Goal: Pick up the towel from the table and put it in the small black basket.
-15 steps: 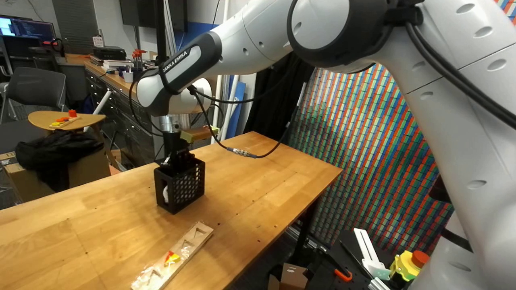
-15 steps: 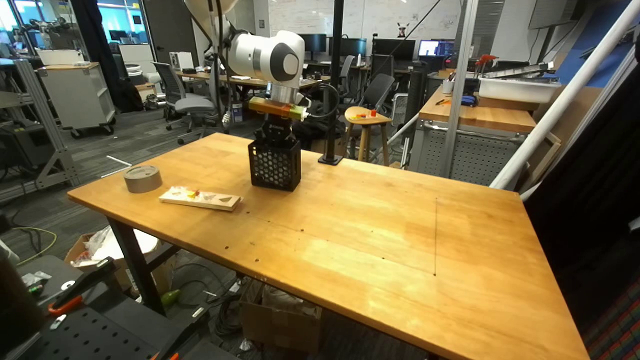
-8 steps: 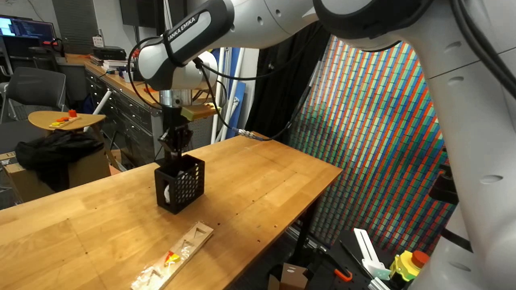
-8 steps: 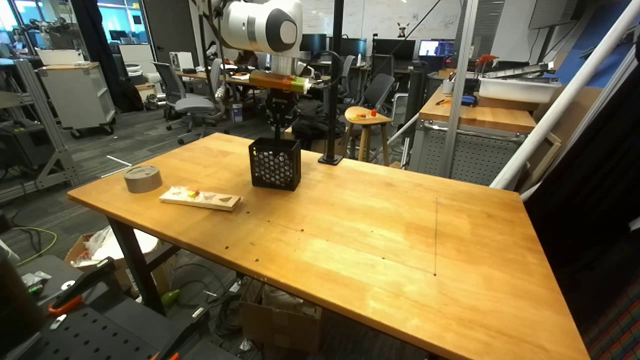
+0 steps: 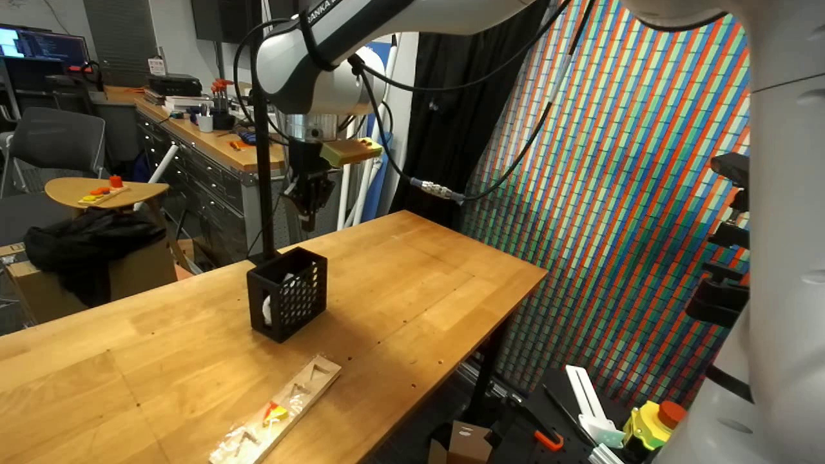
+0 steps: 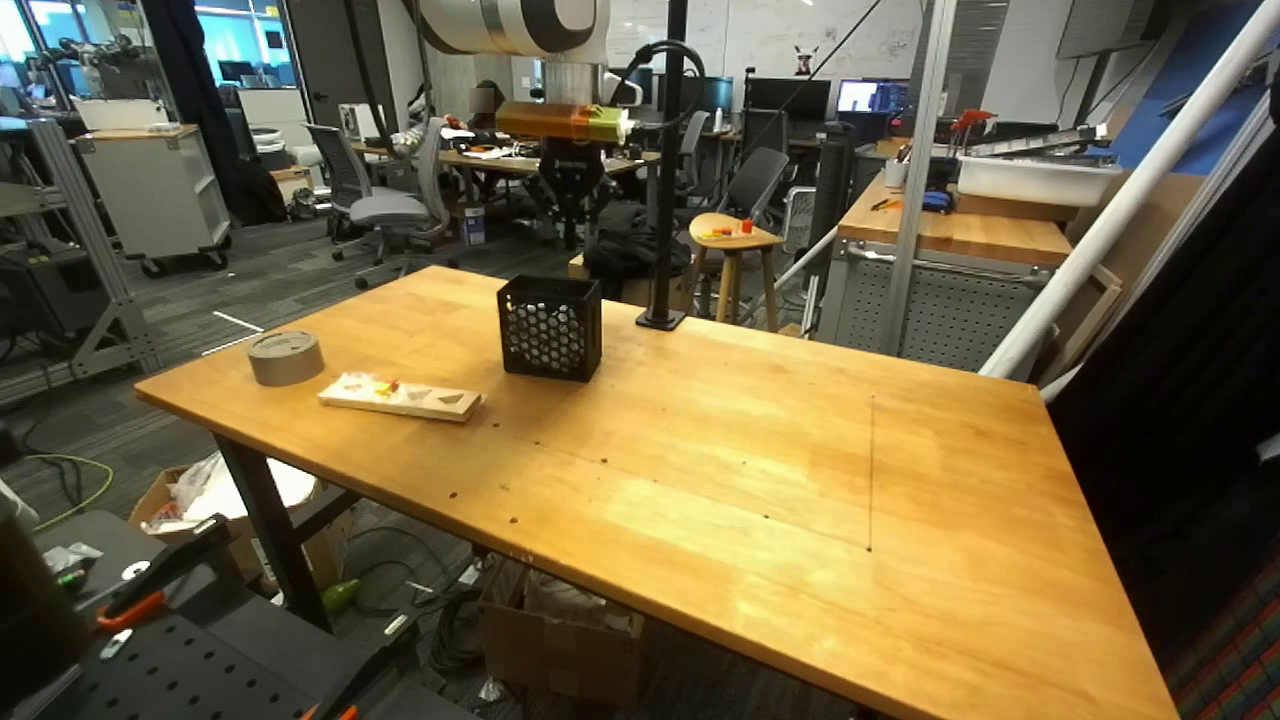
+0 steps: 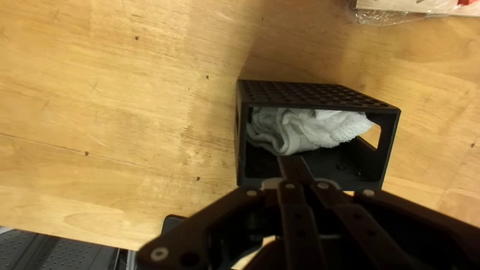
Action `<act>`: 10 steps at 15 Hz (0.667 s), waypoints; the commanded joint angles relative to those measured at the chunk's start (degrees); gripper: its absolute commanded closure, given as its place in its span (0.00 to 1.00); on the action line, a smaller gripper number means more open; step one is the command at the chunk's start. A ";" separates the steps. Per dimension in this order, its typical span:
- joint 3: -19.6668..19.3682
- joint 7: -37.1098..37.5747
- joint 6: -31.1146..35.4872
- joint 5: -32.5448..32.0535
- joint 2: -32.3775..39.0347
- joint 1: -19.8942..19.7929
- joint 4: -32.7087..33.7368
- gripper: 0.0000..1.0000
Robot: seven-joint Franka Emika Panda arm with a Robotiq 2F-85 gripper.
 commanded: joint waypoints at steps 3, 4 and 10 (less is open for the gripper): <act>-0.42 -5.12 8.06 -2.46 -10.85 -1.02 -11.05 0.72; -0.59 -5.47 8.47 -3.01 -11.94 -1.01 -11.99 0.65; -0.90 -5.49 6.66 -3.00 -12.36 -0.62 -11.73 0.52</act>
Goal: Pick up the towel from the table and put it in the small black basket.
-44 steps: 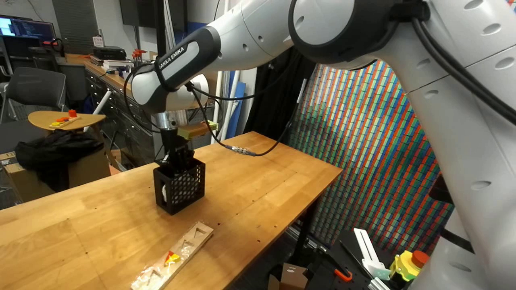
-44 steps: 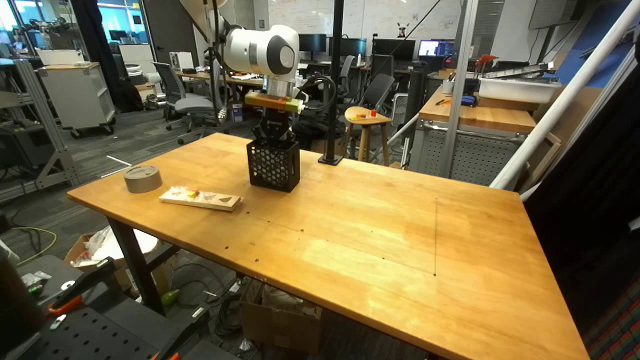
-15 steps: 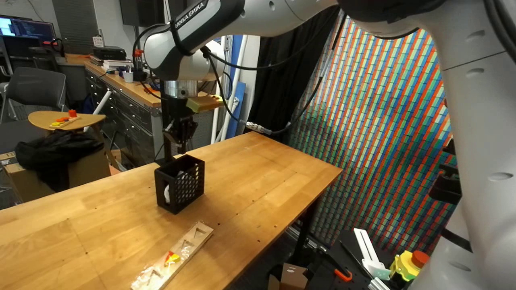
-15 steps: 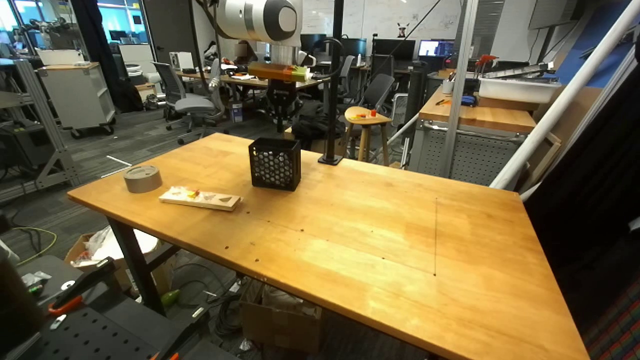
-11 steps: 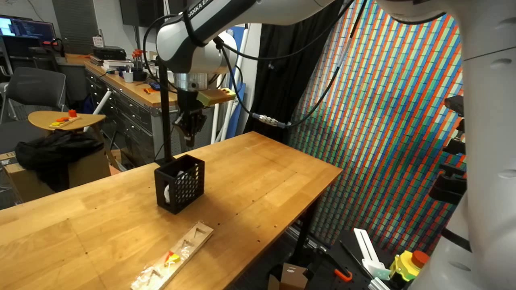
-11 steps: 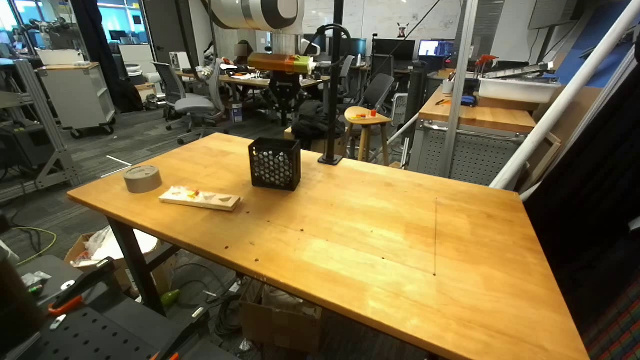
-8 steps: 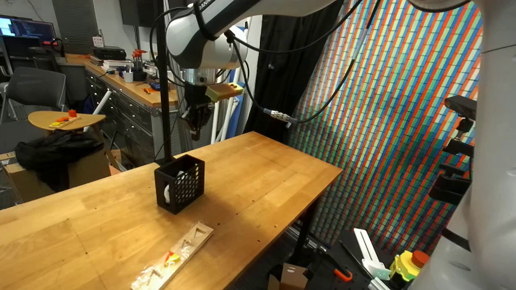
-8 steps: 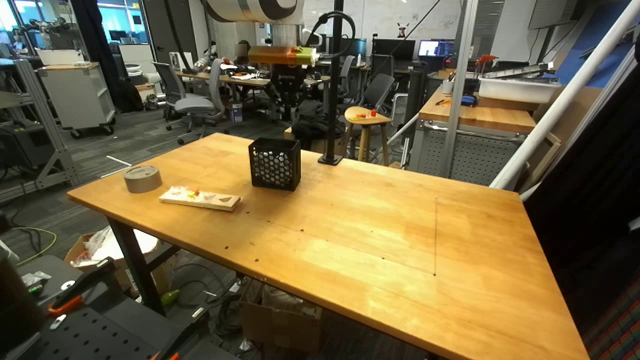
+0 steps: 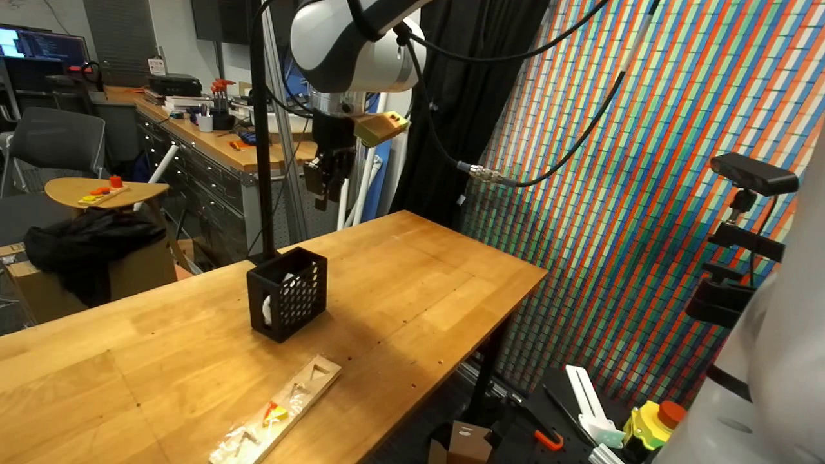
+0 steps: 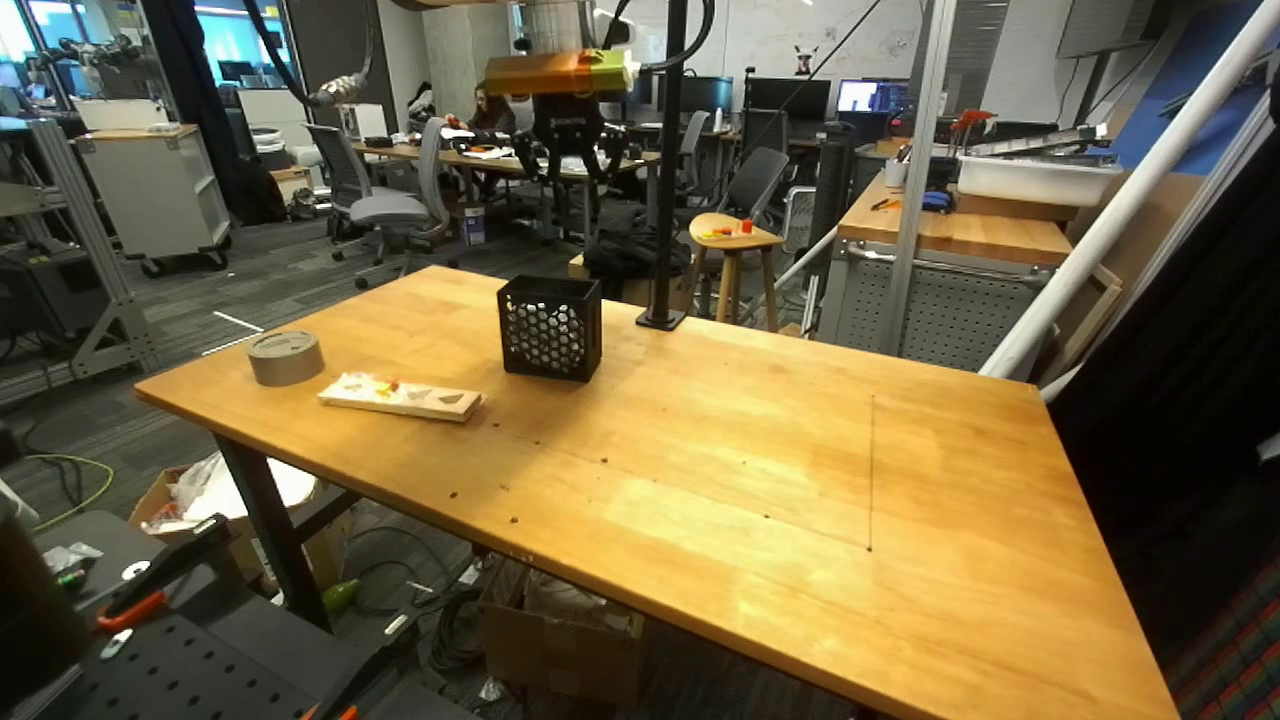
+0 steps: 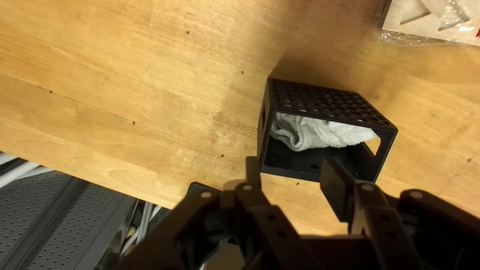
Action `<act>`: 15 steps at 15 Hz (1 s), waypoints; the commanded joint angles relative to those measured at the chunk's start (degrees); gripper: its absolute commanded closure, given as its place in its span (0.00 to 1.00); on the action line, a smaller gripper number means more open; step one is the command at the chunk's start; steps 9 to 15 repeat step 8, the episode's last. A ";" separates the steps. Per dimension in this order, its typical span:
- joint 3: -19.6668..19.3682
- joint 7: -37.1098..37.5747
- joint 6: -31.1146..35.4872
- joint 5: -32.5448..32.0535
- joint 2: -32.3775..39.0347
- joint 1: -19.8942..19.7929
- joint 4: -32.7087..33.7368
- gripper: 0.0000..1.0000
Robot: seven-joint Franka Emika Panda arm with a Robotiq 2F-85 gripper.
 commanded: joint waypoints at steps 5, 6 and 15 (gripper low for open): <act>-0.37 -0.19 0.46 0.06 -0.18 0.37 -0.54 0.52; -0.37 -0.19 0.55 0.06 -0.18 0.37 -0.57 0.52; -0.37 -0.19 0.65 0.06 -0.18 0.36 -0.59 0.52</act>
